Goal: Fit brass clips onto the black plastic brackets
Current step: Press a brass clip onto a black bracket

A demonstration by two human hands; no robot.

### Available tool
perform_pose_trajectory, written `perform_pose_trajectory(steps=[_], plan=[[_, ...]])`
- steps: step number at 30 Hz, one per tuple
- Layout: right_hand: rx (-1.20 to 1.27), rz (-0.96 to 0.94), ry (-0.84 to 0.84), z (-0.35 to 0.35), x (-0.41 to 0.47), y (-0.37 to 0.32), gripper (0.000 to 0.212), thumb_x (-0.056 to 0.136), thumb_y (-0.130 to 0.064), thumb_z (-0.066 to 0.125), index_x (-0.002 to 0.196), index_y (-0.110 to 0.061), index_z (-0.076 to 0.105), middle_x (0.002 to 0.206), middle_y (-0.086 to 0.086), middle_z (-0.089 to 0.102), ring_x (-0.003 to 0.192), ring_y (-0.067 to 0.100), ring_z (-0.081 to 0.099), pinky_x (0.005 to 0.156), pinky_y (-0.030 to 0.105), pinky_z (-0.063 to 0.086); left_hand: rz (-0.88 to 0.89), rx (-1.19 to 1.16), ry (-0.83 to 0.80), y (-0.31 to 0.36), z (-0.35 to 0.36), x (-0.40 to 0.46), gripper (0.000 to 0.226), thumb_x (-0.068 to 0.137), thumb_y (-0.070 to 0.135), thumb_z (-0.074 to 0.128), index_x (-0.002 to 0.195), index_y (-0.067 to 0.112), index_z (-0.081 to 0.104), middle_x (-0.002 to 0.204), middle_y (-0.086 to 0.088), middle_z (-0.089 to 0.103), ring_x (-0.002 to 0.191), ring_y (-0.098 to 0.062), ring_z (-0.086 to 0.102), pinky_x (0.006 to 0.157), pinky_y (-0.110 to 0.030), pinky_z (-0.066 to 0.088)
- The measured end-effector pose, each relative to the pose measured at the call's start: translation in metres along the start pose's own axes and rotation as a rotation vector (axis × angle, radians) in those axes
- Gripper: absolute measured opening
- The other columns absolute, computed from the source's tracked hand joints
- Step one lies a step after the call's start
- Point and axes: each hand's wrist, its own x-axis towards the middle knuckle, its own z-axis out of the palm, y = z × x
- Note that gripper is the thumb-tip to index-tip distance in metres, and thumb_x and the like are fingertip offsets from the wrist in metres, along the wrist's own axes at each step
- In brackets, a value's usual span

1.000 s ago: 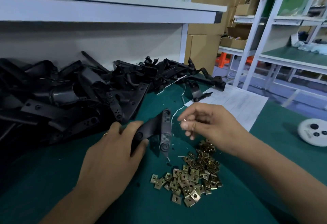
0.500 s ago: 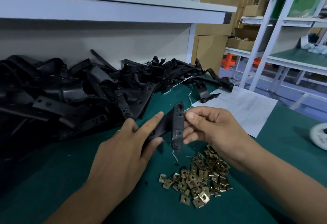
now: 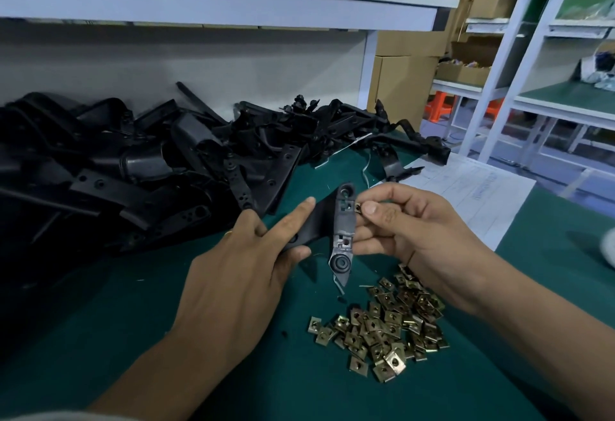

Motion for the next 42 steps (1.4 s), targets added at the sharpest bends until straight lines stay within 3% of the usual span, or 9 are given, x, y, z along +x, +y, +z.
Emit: perform_pose_trajectory(steps=[13,17,21,24,28,33,38,42], plan=[[-0.012,-0.046,-0.01,0.002,-0.002,-0.001,0.01,0.095,-0.01,0.065,0.1,-0.008,0.073,0.089,0.015,0.076,0.079,0.022,0.076,0.073,0.032,0.063,0.016,-0.077,-0.002,-0.001,0.0,-0.001,0.06,0.098,0.068,0.024,0.153,0.068,0.0,0.093,0.013,0.037,0.07,-0.008,0.048,0.052,-0.027,0.048],[-0.043,-0.085,0.009,0.002,-0.001,0.0,0.012,0.096,-0.011,0.064,0.102,-0.007,0.074,0.094,0.023,0.076,0.08,0.027,0.077,0.071,0.033,0.063,0.02,-0.065,0.024,-0.002,0.0,-0.001,0.059,0.099,0.067,0.024,0.154,0.067,0.003,0.092,0.014,0.036,0.068,-0.007,0.047,0.05,-0.023,0.043],[-0.095,-0.089,0.014,0.002,-0.001,0.0,0.012,0.092,-0.012,0.068,0.1,-0.007,0.075,0.084,0.016,0.077,0.076,0.024,0.077,0.069,0.032,0.064,0.033,-0.021,0.018,-0.002,0.001,-0.002,0.059,0.101,0.066,0.026,0.157,0.062,0.009,0.091,0.013,0.036,0.068,-0.007,0.045,0.047,-0.02,0.038],[-0.118,-0.089,0.022,0.002,-0.001,-0.003,0.015,0.091,-0.013,0.069,0.101,-0.003,0.072,0.085,0.02,0.077,0.075,0.026,0.077,0.069,0.033,0.064,0.038,-0.008,0.012,-0.002,0.001,-0.001,0.058,0.102,0.063,0.029,0.158,0.06,0.013,0.091,0.012,0.036,0.068,-0.008,0.044,0.046,-0.021,0.036],[-0.138,-0.068,-0.03,-0.003,-0.003,-0.008,0.025,0.095,-0.009,0.064,0.117,0.0,0.058,0.097,0.029,0.075,0.085,0.037,0.077,0.074,0.039,0.064,0.072,-0.061,0.003,-0.002,-0.001,-0.002,0.053,0.107,0.059,0.033,0.157,0.06,0.018,0.092,0.011,0.04,0.068,-0.007,0.045,0.046,-0.024,0.041],[-0.122,0.002,-0.261,-0.01,-0.007,-0.022,0.047,0.097,-0.019,0.068,0.143,-0.016,0.058,0.106,0.028,0.075,0.099,0.044,0.075,0.084,0.047,0.063,0.204,-0.313,-0.073,-0.004,-0.001,-0.003,0.051,0.103,0.067,0.028,0.153,0.067,0.019,0.096,0.011,0.042,0.08,-0.014,0.052,0.062,-0.037,0.051],[-0.104,0.099,-0.354,-0.013,-0.008,-0.028,0.046,0.09,-0.028,0.077,0.131,-0.012,0.062,0.11,0.035,0.071,0.095,0.046,0.075,0.085,0.05,0.062,0.283,-0.324,-0.131,-0.005,-0.002,-0.003,0.05,0.104,0.067,0.029,0.154,0.065,0.021,0.097,0.013,0.039,0.081,-0.014,0.049,0.064,-0.044,0.05],[-0.172,-0.004,-0.3,-0.007,-0.008,-0.021,0.031,0.094,-0.023,0.072,0.119,-0.009,0.061,0.095,0.026,0.077,0.085,0.041,0.077,0.079,0.043,0.063,0.286,-0.314,-0.138,-0.006,-0.001,-0.003,0.05,0.105,0.065,0.026,0.154,0.064,0.021,0.097,0.013,0.039,0.082,-0.013,0.049,0.062,-0.042,0.05]])
